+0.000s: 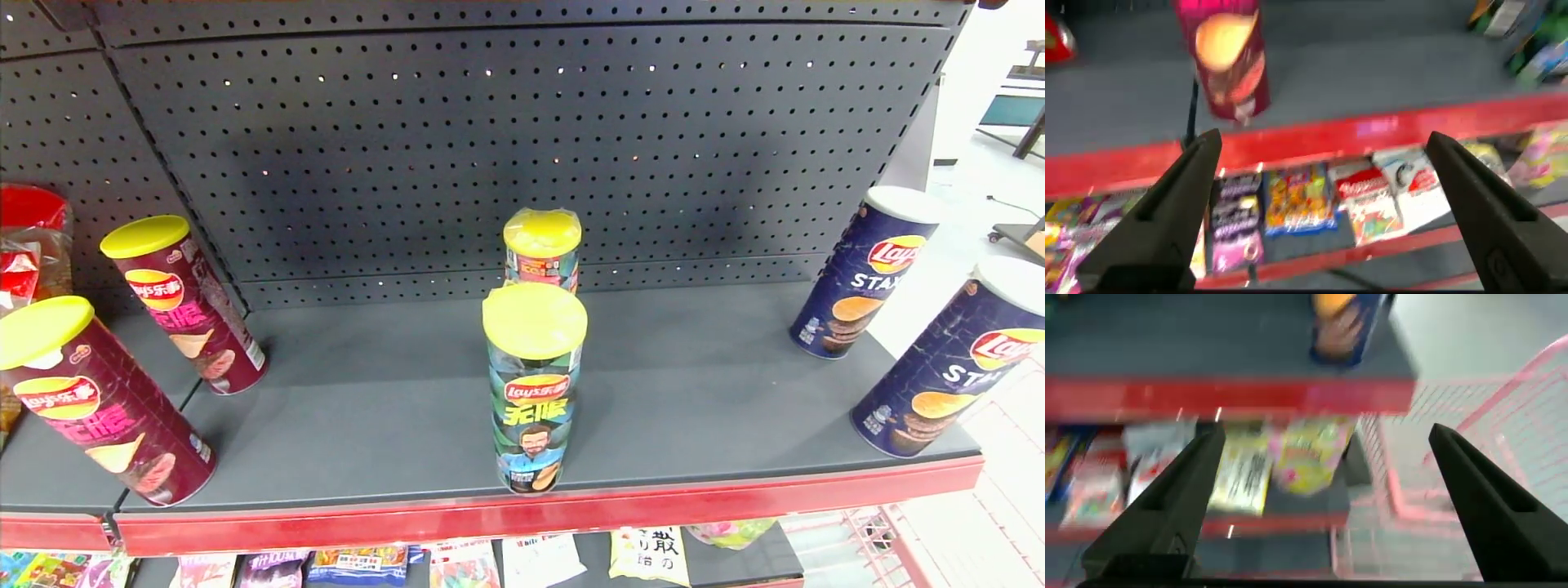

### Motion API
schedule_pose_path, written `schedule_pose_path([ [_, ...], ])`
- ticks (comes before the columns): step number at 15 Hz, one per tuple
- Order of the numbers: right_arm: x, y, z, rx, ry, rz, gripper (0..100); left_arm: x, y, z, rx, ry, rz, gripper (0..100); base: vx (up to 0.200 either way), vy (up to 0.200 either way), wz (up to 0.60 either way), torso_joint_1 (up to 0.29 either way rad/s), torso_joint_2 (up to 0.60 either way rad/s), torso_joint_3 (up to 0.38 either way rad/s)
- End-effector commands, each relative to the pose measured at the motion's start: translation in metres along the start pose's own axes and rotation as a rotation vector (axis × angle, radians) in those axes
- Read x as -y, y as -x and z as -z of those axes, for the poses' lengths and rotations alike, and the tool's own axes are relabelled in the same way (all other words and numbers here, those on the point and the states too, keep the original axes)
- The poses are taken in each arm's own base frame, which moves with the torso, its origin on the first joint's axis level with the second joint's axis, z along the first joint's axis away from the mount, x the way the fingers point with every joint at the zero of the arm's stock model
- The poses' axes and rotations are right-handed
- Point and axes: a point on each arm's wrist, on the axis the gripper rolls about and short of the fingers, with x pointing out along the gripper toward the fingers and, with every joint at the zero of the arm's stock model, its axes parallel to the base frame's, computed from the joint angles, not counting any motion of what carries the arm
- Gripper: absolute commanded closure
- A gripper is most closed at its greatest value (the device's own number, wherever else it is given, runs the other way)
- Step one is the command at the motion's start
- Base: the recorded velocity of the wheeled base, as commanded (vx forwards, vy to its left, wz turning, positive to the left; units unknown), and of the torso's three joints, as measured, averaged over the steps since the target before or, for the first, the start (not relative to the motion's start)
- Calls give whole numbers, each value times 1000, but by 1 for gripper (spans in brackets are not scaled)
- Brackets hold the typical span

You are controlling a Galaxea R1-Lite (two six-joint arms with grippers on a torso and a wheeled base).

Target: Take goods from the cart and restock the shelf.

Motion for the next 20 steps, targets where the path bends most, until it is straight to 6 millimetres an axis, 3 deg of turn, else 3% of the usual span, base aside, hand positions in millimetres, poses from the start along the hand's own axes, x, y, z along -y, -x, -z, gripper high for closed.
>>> schedule_pose_path([
  [1, 0, -9, 14, 41, -21, 50, 0, 0, -2, 10, -23, -4, -9, 0, 0, 0, 0, 0, 0, 0],
  [2, 0, -9, 14, 41, -21, 48, 0, 0, -2, 10, -25, -4, -9, 0, 0, 0, 0, 0, 0, 0],
  [3, -2, -9, 16, 32, -27, -112, 0, 0, -2, 10, -25, -4, -7, 0, 0, 0, 0, 0, 0, 0],
  [6, -2, -8, 22, 48, -16, -185, 0, 0, -2, 10, -25, -4, -7, 0, 0, 0, 0, 0, 0, 0],
  [18, 0, -10, 21, 13, -58, -258, 0, 0, -2, 10, -23, -7, -4, 0, 0, 0, 0, 0, 0, 0],
  [20, 1, -11, 21, 9, -62, -180, 0, 0, -2, 10, -23, -4, -4, 0, 0, 0, 0, 0, 0, 0],
])
